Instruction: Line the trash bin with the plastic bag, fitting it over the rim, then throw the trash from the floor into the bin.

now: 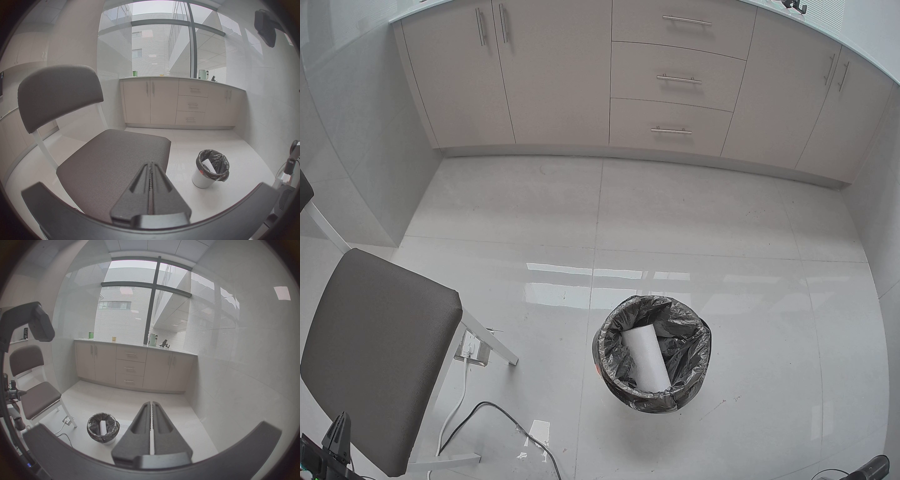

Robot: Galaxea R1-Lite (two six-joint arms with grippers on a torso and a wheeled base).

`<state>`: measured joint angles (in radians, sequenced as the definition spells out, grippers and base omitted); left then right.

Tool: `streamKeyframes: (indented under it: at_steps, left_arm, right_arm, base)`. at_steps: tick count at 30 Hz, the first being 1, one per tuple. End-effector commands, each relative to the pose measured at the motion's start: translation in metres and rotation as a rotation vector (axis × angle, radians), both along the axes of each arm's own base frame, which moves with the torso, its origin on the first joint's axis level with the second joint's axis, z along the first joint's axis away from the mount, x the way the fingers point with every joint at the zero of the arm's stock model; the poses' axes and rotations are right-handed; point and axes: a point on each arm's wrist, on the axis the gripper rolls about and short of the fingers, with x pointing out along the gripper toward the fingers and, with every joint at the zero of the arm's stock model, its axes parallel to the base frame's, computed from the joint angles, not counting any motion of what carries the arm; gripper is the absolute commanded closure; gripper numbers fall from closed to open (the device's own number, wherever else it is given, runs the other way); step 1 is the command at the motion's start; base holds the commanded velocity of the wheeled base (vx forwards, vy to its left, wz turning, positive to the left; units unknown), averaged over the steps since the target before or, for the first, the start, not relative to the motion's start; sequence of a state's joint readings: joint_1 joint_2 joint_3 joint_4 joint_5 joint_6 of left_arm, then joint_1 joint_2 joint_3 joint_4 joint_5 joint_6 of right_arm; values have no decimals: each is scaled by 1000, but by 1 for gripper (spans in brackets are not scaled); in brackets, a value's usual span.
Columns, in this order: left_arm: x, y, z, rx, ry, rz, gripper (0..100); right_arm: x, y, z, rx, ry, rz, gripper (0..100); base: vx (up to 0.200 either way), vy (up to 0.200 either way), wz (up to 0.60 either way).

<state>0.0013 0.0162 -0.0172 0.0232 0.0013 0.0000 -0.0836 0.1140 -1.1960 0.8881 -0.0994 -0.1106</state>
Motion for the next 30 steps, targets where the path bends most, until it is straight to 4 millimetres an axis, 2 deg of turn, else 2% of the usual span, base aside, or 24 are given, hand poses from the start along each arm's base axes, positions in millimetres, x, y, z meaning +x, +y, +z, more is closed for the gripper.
streamKeyframes:
  at_steps: [1, 4, 6, 13, 25, 28, 30]
  left_arm:
    - [-1, 0, -3, 0, -7, 1, 100]
    - [-1, 0, -3, 0, -7, 1, 100]
    - [-1, 0, -3, 0, -7, 1, 100]
    - [-1, 0, -3, 0, -7, 1, 100]
    - [-1, 0, -3, 0, -7, 1, 100]
    - [-1, 0, -3, 0, -7, 1, 100]
    - [-1, 0, -3, 0, -7, 1, 100]
  right_arm:
    - [169, -13, -139, 29, 59, 43, 100]
    - [167, -13, -156, 57, 184, 46, 100]
    - [167, -13, -160, 68, 225, 44, 100]
    - [167, -11, -162, 77, 247, 144, 100]
    - [167, -11, -163, 70, 250, 149, 100]
    - [163, -13, -163, 50, 213, 267, 100]
    - [163, -12, -163, 55, 212, 257, 100]
  base:
    - [0, 0, 0]
    - [0, 0, 0]
    - [0, 0, 0]
    - [0, 0, 0]
    - [0, 0, 0]
    - [0, 0, 0]
    - [0, 0, 0]
